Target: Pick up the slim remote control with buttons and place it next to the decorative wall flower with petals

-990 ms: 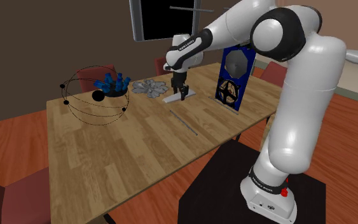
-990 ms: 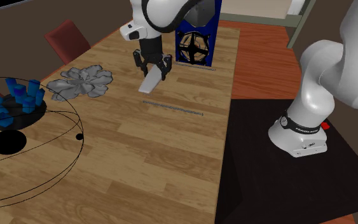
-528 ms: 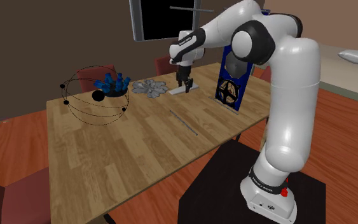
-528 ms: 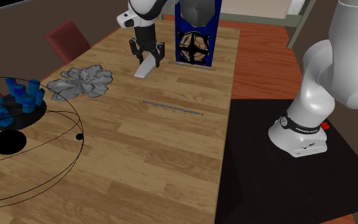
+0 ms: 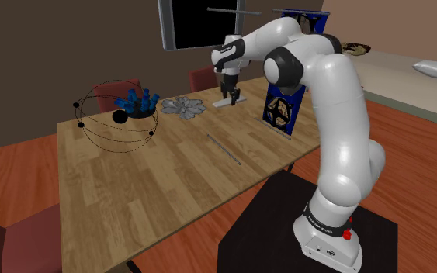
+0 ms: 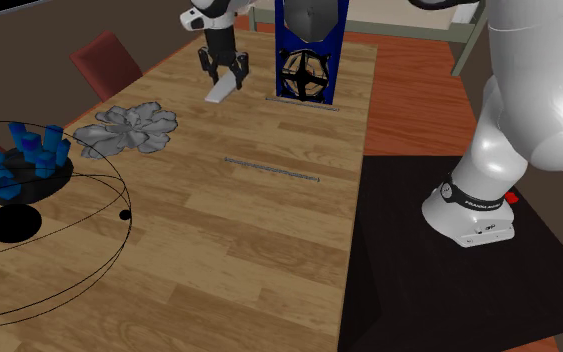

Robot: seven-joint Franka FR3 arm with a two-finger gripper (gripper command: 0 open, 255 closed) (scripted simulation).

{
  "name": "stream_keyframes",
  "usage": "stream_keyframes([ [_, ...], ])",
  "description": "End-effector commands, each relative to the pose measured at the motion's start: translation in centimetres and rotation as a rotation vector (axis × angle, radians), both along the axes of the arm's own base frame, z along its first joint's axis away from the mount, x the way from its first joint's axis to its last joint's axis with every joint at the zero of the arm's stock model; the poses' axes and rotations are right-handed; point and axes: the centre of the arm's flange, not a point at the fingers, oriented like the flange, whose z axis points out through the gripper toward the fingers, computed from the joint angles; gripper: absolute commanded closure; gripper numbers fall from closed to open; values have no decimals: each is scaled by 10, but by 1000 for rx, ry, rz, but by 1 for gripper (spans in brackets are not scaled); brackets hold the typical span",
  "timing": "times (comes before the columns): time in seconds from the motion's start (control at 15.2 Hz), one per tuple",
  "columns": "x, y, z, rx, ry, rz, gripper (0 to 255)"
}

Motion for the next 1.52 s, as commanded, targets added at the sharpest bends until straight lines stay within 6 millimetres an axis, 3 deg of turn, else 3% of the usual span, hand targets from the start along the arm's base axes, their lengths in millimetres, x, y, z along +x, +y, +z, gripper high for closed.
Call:
stream_keyframes([
  [0.0, 2, -6, -8, 1, 0, 2, 255],
  [1.45, 2, -6, -125, 1, 0, 2, 255],
])
